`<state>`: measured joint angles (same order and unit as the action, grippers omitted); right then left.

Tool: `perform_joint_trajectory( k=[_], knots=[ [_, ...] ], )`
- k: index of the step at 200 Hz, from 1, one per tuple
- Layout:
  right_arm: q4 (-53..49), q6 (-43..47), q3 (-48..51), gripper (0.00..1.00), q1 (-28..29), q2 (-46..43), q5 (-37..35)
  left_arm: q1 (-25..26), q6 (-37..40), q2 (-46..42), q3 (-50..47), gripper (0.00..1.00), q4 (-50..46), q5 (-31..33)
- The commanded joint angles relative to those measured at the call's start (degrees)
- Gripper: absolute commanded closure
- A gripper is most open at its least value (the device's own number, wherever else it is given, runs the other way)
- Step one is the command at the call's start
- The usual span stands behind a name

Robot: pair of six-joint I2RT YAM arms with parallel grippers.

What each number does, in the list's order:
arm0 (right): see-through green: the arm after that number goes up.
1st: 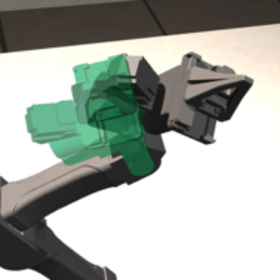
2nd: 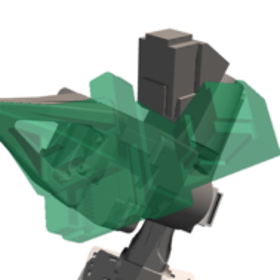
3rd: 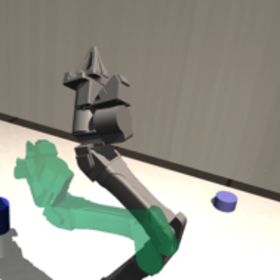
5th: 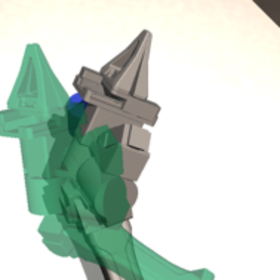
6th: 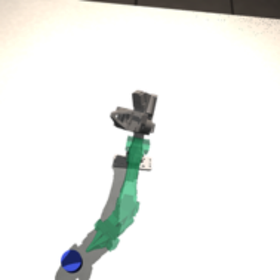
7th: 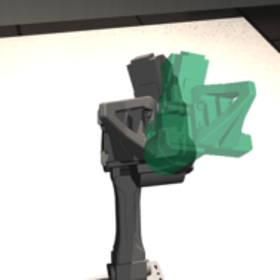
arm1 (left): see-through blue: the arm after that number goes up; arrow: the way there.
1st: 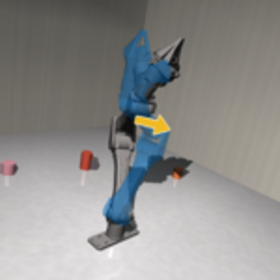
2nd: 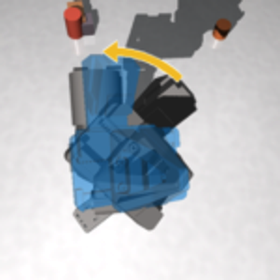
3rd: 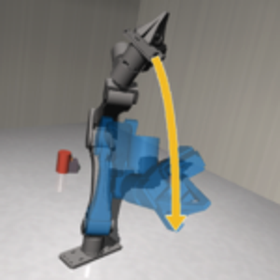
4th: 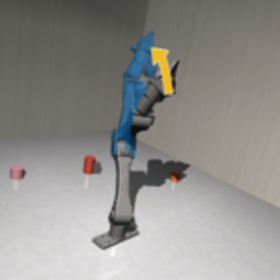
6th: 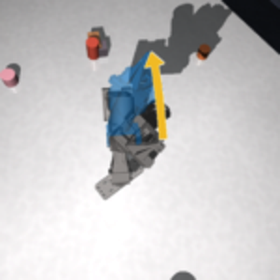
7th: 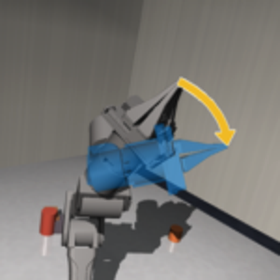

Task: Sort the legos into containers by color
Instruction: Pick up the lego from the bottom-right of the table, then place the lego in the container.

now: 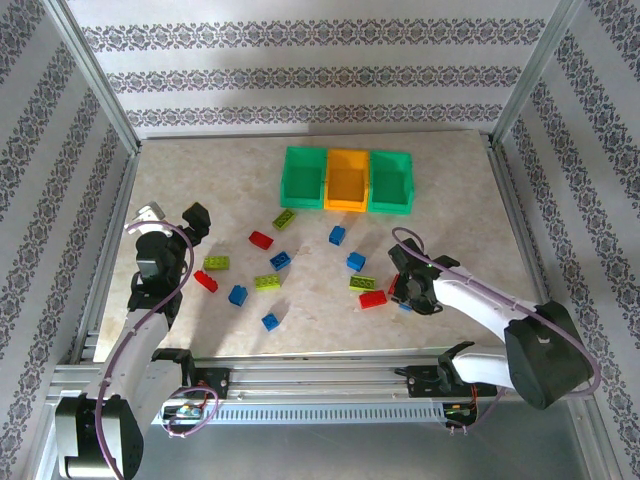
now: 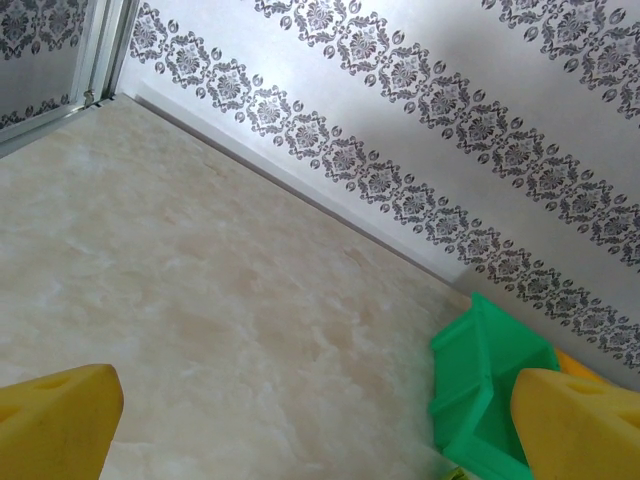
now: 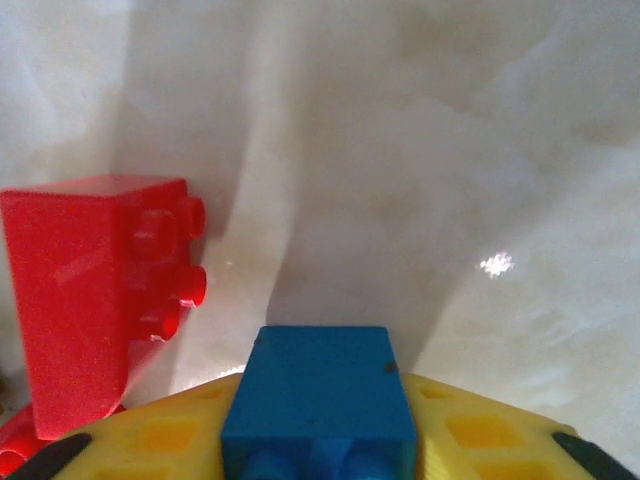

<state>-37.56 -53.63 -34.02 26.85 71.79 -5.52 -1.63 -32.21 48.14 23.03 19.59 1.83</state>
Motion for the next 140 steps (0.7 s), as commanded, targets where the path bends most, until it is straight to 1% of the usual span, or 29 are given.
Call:
perform_joint_trajectory(
  k=[1, 42, 75, 109, 140],
  knots=[
    [-2.7, -0.4, 0.1, 0.68, 1.0, 0.8, -0.3, -0.8, 0.0, -1.1, -0.1, 0.00, -1.3, 0.9],
    [-8.7, 3.0, -6.8, 0.78, 1.7, 0.4, -4.7, -0.8, 0.4, -1.4, 0.0, 0.00, -1.9, 1.7],
    [-9.5, 8.8, -15.3, 0.79, 0.2, 1.2, -8.2, -0.8, 0.3, -1.5, -0.2, 0.00, -2.3, 2.3],
    [-5.3, 15.7, -25.2, 0.80, -3.0, 7.0, -9.9, -0.9, 0.2, -1.5, -0.3, 0.01, -2.4, 2.4],
    [-1.8, 22.4, -37.8, 0.81, -5.2, 16.9, -13.0, -0.8, 0.2, -1.5, -0.2, 0.00, -2.4, 2.2]
  ],
)
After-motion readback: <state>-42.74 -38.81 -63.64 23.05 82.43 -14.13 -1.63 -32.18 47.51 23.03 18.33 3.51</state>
